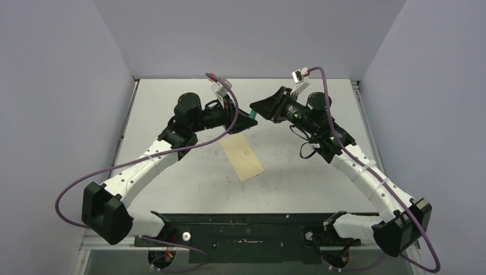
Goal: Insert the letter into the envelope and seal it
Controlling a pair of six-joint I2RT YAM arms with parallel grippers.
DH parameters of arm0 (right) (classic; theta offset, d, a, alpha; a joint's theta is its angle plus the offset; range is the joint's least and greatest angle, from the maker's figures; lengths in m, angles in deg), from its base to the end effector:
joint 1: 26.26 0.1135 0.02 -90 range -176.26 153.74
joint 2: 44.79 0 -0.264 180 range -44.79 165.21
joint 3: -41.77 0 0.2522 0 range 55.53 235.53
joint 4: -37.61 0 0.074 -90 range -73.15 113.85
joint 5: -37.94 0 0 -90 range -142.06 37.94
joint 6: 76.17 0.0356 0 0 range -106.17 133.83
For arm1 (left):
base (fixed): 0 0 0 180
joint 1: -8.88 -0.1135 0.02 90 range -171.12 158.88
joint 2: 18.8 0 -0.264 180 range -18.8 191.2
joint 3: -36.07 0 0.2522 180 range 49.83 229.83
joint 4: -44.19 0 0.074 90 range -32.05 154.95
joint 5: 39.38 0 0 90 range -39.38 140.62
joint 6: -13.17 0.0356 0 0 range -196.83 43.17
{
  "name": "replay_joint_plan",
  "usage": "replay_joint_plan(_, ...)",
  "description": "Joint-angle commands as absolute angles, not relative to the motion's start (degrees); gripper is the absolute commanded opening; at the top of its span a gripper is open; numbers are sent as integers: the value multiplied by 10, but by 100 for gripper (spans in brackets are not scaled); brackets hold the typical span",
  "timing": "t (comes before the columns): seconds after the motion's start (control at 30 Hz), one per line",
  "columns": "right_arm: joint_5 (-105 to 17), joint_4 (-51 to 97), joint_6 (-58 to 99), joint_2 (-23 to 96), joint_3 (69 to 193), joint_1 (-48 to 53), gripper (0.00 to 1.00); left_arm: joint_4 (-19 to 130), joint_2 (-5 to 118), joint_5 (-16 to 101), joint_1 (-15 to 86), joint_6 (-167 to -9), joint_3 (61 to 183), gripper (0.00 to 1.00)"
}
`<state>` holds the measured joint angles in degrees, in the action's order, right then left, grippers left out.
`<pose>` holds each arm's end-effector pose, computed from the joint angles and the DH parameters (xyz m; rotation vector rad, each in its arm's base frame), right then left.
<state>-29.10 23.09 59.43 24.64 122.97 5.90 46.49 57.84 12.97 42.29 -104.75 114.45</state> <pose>0.2303 0.1612 0.4070 -0.1328 1.7931 1.3351 0.2495 -0.1906 0.3770 0.6387 1.6298 -1.3240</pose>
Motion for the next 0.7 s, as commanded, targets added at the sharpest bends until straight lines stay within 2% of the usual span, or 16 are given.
replay_joint_plan(0.0, -218, 282, 576, 239, 1238, 50, 5, 449, 564, 69, 422, -1057, 1167, 0)
replay_joint_plan(0.07, -135, 337, 564, 234, 1220, 34, 5, 448, 565, 17, 422, -1064, 1177, 0)
replay_joint_plan(0.13, -24, 468, 579, 229, 1191, 15, 5, 432, 564, -34, 422, -1074, 1179, 0)
replay_joint_plan(0.23, 105, 583, 607, 232, 1181, 3, 5, 346, 565, -107, 422, -1134, 1166, 0)
replay_joint_plan(0.33, 179, 599, 604, 238, 1202, 11, 5, 258, 572, -138, 422, -1195, 1155, 0)
replay_joint_plan(0.4, 193, 553, 570, 232, 1217, 13, 5, 225, 576, -140, 422, -1216, 1152, 0)
replay_joint_plan(0.5, 125, 412, 477, 217, 1243, 9, 6, 229, 574, -121, 421, -1208, 1153, 0)
replay_joint_plan(0.53, 87, 360, 454, 217, 1257, 9, 17, 240, 573, -111, 421, -1200, 1153, 0)
replay_joint_plan(0.63, -59, 261, 444, 218, 1280, 8, 70, 289, 564, -67, 420, -1160, 1156, 0)
replay_joint_plan(0.67, -105, 235, 452, 220, 1287, 8, 79, 310, 560, -50, 420, -1144, 1158, 0)
